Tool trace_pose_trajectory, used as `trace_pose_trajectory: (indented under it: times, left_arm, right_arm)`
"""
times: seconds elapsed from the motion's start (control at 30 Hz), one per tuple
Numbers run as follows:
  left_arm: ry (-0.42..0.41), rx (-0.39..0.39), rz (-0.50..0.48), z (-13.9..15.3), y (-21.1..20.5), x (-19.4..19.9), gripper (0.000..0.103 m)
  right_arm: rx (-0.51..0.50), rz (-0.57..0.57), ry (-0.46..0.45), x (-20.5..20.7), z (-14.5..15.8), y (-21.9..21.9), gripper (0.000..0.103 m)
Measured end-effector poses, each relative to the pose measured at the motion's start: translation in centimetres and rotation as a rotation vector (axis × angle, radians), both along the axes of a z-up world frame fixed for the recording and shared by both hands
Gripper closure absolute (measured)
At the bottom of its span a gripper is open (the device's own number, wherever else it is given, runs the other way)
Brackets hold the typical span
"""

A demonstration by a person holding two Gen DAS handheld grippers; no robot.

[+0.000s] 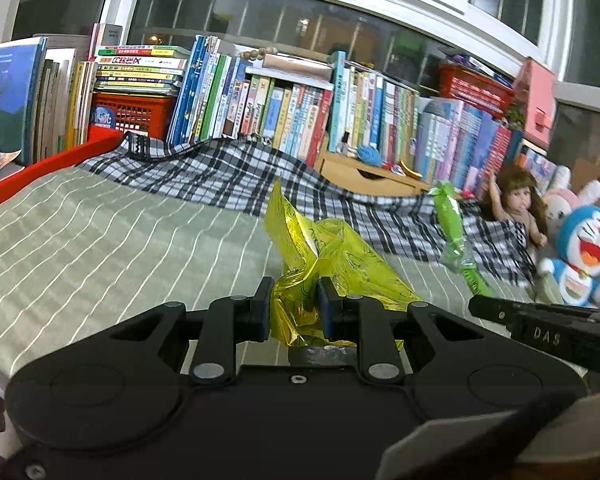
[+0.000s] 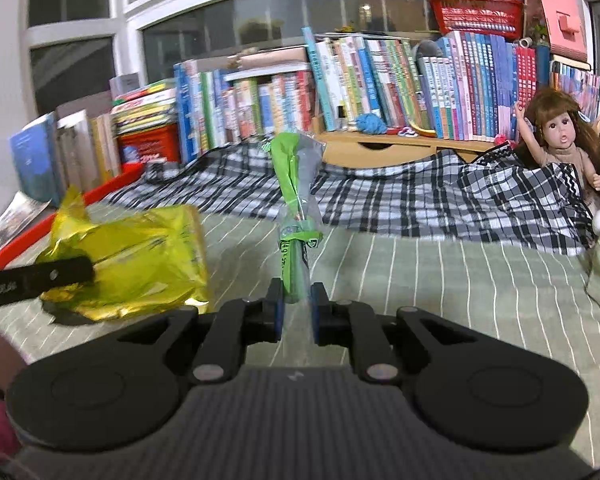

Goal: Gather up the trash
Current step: 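Carry the gold foil bag and green wrapper down into the trash bin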

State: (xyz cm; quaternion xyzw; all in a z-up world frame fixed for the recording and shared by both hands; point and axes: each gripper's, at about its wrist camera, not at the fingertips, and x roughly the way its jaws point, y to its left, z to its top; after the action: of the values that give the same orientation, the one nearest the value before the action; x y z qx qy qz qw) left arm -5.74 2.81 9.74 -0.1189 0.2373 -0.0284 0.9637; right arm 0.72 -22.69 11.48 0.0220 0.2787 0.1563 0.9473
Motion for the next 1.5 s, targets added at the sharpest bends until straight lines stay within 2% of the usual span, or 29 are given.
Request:
trace_pose_trajectory:
  times: [0.23, 0.47, 0.87, 1.13, 1.5]
  left_arm:
    - [0.05, -0.017, -0.04, -1.3, 0.0, -5.5, 0.081]
    - [0.096, -0.024, -0.064, -3.4, -0.3, -9.3, 0.081]
    - [0.128, 0.048, -0.08, -6.7, -1.2, -14.8, 0.082]
    - [0.192, 0.082, -0.086, -9.7, -1.9, -16.3, 0.083]
    - [0.31, 0.118, -0.082, -14.4, -2.5, -15.7, 0.085]
  right_arm:
    - [-0.013, 0.055, 0.025, -6.7, -1.6, 1.0, 0.083]
    - [-0.04, 0.076, 0.025, -11.6, -3.5, 1.5, 0.083]
    - [-0.021, 0.105, 0.075, -17.6, -7.3, 1.9, 0.083]
    - [-0.011, 0.101, 0.148, -19.6, -10.4, 2.5, 0.084]
    - [0.01, 0.062, 0.269, -19.6, -14.7, 3.0, 0.085]
